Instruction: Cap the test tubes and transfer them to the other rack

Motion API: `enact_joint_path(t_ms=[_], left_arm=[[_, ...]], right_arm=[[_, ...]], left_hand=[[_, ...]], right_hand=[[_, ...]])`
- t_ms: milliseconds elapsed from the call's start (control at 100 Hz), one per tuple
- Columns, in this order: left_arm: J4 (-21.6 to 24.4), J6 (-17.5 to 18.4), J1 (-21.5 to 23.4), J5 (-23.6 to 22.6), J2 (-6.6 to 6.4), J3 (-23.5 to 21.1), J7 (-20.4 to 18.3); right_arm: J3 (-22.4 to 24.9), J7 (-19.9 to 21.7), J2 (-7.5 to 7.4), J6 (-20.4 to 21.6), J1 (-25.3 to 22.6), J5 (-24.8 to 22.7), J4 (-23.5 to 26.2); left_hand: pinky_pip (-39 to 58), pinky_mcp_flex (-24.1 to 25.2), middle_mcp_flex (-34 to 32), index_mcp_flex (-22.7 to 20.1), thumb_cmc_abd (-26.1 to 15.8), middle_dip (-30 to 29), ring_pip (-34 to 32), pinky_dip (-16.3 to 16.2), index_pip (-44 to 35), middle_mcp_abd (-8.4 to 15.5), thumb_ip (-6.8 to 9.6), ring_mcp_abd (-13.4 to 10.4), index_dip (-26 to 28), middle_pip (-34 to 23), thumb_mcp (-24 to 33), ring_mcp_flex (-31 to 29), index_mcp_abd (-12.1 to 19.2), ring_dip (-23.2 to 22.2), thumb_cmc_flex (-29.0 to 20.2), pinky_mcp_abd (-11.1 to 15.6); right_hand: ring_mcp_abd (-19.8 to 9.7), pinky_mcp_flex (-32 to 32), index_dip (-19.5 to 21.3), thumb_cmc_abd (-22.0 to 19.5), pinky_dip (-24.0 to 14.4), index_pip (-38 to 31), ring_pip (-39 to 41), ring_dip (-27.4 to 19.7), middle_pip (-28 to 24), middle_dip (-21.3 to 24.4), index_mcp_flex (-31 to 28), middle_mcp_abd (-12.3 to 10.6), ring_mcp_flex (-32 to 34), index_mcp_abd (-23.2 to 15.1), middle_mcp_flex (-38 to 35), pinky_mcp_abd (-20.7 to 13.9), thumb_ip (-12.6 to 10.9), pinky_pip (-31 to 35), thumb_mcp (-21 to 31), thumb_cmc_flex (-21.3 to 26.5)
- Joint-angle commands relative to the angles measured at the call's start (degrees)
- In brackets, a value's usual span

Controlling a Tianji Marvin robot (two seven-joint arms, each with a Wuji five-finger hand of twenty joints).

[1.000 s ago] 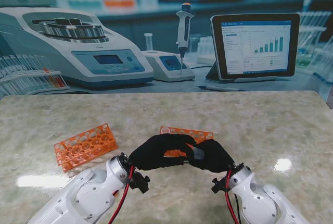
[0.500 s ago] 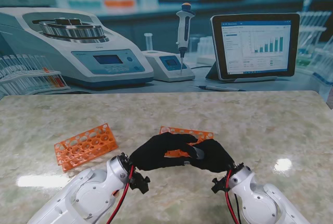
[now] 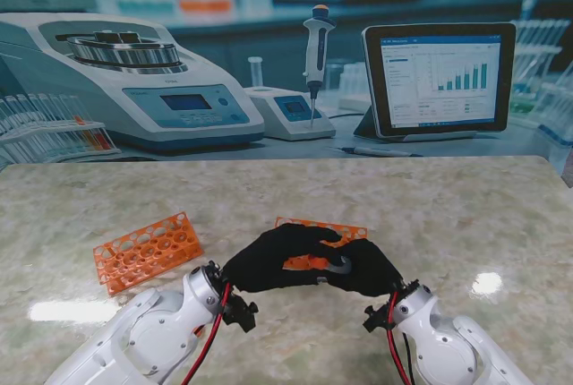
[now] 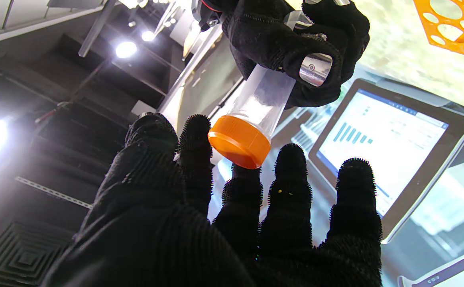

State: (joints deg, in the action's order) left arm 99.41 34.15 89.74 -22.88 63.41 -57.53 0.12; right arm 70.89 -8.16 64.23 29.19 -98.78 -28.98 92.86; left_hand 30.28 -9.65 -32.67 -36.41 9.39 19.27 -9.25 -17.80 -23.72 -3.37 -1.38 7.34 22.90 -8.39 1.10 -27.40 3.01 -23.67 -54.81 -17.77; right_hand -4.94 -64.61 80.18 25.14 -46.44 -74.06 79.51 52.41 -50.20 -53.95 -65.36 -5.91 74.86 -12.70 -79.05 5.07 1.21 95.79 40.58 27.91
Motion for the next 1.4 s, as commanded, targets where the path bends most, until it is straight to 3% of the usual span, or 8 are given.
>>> enact_joint_path(t_ms=[0,120,390,580,850,870,910,1390], left_arm=[[0.7,-0.3,0.0,0.0,-0.03,-0.1,-0.2],[1.0,-0.4,0.1,-0.1,-0.01,-0.2,0.0],[2.6,-0.3,0.4,-2.4,-0.49,-1.5,-0.9],[3.0,-0.1,0.7,-5.0,-0.68,-2.5,-0.6],[3.1,-0.1,1.5,-7.4,-0.63,-3.7,0.6],[3.1,-0.2,1.5,-7.6,-0.63,-3.8,0.7],[3.1,-0.2,1.6,-7.9,-0.61,-3.8,0.9],[1.3,-1.2,0.2,-10.1,-0.44,-3.3,2.1]], right_arm=[[-0.2,0.2,0.27,0.0,-0.3,0.0,0.3],[-0.2,0.2,0.27,0.0,-0.3,0.1,0.3],[-0.1,0.1,0.28,0.0,-0.3,0.0,0.3],[-0.2,0.2,0.26,0.0,-0.3,0.0,0.3],[-0.1,0.3,0.24,-0.1,-0.5,0.0,0.6],[-0.1,0.3,0.23,0.0,-0.5,0.0,0.6],[-0.1,0.3,0.23,0.0,-0.5,0.0,0.6],[0.1,0.1,0.25,0.1,-0.6,-0.1,0.6]], left_hand=[[-2.5,1.2,2.3,1.8,-2.4,-1.2,1.4,2.9,2.0,0.1,1.02,-0.4,-0.8,1.1,-1.1,2.6,1.4,0.9,1.1,0.7],[-3.8,2.8,3.7,4.0,-3.9,-1.3,2.0,3.4,3.9,0.3,1.09,-0.3,-1.9,1.6,-1.3,4.3,0.2,1.3,2.4,0.9],[-6.3,4.1,6.3,5.9,0.0,-1.2,2.5,3.3,6.8,0.7,1.42,-1.5,-4.3,1.7,-1.0,6.6,-5.6,1.7,1.3,0.9],[-6.5,4.2,7.4,5.9,6.7,-0.8,2.4,2.2,6.9,0.5,0.95,-2.0,-3.8,1.5,-1.3,7.3,-8.4,1.5,1.1,0.1],[-6.3,3.9,7.6,5.9,10.9,-0.5,2.1,1.1,7.0,0.2,0.95,-2.1,-3.0,1.3,0.8,7.3,-9.4,1.3,0.8,-0.7],[-6.5,4.0,7.9,5.8,14.4,-0.3,1.9,-0.2,8.0,0.3,-0.77,-2.1,-2.1,1.2,15.4,7.3,-9.6,1.1,7.5,-0.6],[-6.7,3.7,7.9,5.9,15.9,-0.5,2.0,0.0,7.7,0.1,-2.16,-2.1,-2.3,1.3,21.0,7.3,-9.7,1.2,10.0,-0.7],[-5.8,3.5,8.5,5.9,18.0,-0.5,1.9,-0.2,8.5,-0.3,-2.45,-2.0,-2.8,1.3,24.1,7.4,-10.6,1.0,9.8,-0.6]], right_hand=[[-4.5,-0.9,0.7,-3.2,-0.3,-0.3,7.2,2.4,-0.6,-0.5,-3.1,0.0,0.9,0.6,-1.3,-0.1,0.1,2.3,0.4,1.3],[-4.5,-0.9,0.7,-3.2,-0.3,-0.3,7.2,2.4,-0.6,-0.5,-3.1,-0.1,0.9,0.6,-1.3,-0.1,0.1,2.3,0.4,1.3],[-4.5,-0.9,0.8,-3.2,-0.3,-0.3,7.2,2.4,-0.5,-0.5,-3.1,0.0,0.9,0.6,-1.3,-0.1,0.1,2.3,0.4,1.3],[-4.5,-0.9,0.8,-3.2,-0.3,-0.3,7.2,2.4,-0.5,-0.5,-3.1,0.1,0.9,0.6,-1.3,0.0,0.1,2.3,0.4,1.3],[-4.4,-0.9,0.8,-3.2,-0.3,-0.3,7.2,2.4,-0.5,-0.5,-3.1,0.0,0.9,0.6,-1.3,0.0,0.2,2.3,0.4,1.3],[-4.4,-0.9,0.8,-3.2,-0.3,-0.3,7.2,2.4,-0.5,-0.5,-3.1,0.0,0.9,0.6,-1.3,0.0,0.2,2.3,0.4,1.3],[-4.4,-0.9,0.8,-3.2,-0.3,-0.3,7.2,2.4,-0.5,-0.5,-3.1,0.0,0.9,0.6,-1.3,0.0,0.1,2.3,0.4,1.3],[-4.4,-0.9,0.8,-3.2,-0.3,-0.2,7.2,2.4,-0.5,-0.5,-3.1,0.0,0.9,0.5,-1.3,0.0,0.1,2.3,0.4,1.3]])
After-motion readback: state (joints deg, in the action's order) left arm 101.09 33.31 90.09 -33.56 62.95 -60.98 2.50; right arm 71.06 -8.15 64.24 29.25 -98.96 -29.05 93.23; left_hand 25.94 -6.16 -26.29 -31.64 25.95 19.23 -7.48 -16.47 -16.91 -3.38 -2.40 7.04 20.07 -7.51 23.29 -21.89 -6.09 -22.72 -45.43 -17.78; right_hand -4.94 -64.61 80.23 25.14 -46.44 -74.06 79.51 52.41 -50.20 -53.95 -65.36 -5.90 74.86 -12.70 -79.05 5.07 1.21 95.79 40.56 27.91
